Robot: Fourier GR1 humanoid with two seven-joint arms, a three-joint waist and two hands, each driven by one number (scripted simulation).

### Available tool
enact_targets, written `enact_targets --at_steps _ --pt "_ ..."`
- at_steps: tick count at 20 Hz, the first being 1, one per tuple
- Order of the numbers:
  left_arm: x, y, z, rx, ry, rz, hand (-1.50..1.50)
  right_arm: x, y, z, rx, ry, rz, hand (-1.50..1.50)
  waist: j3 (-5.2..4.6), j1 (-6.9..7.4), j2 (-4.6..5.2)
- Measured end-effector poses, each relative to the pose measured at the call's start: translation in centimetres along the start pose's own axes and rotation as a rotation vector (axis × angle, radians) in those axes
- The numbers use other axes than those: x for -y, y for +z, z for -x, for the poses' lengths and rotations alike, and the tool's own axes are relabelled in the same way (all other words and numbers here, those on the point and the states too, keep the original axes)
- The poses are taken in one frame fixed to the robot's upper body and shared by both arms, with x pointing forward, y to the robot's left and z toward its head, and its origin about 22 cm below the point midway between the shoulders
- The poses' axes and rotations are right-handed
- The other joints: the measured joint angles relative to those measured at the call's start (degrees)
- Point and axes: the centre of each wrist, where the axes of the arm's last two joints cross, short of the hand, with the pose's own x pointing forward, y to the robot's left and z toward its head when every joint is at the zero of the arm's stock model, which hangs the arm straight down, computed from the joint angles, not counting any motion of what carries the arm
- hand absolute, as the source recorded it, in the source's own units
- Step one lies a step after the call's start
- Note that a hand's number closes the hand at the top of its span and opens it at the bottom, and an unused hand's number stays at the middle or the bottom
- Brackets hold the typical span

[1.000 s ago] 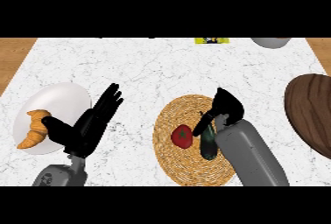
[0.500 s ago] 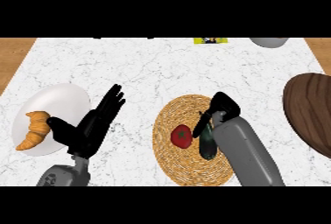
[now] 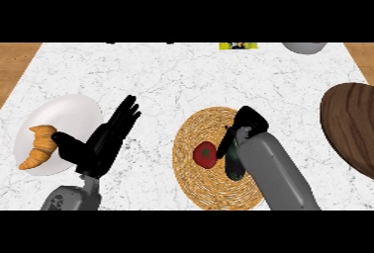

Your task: Pick the eggplant from the placemat and place it in the bowl

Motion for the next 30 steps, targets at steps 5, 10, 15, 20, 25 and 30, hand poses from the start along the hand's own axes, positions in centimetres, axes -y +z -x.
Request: enact_targets --at_steps 5,10,15,20,25,30 --pt "0.5 -0.1 0.2 0.002 -0.005 0.000 0.00 -0.8 -0.3 0.3 -0.009 0.021 -0.002 -1.50 -0.02 -0.11 -0.07" --pt "0.2 -0.1 -0.4 0.002 -0.002 0.003 0.00 -1.2 -0.9 0.8 -0.034 0.028 0.010 -1.50 -0.04 -0.05 -0.09" --pt "0.1 0.0 -0.5 0.003 -0.005 -0.002 0.00 -1.8 -1.0 1.3 -0.040 0.021 0.014 -1.50 -0.10 -0.05 -0.20" --pt "-0.2 0.1 -0.4 -0.002 -0.002 0.006 0.00 -2.2 -1.1 1.6 -0.046 0.011 0.018 -1.50 -0.18 0.06 -0.31" --pt "0.7 0.2 0.0 -0.001 -0.005 0.004 0.00 -2.3 -0.7 1.9 -0.011 0.000 0.066 1.50 -0.41 -0.04 -0.50" --pt "0.3 0.0 0.0 0.002 0.000 0.007 0.00 -3.0 -0.8 2.0 0.016 0.031 0.109 1.50 -0.59 0.00 -0.56"
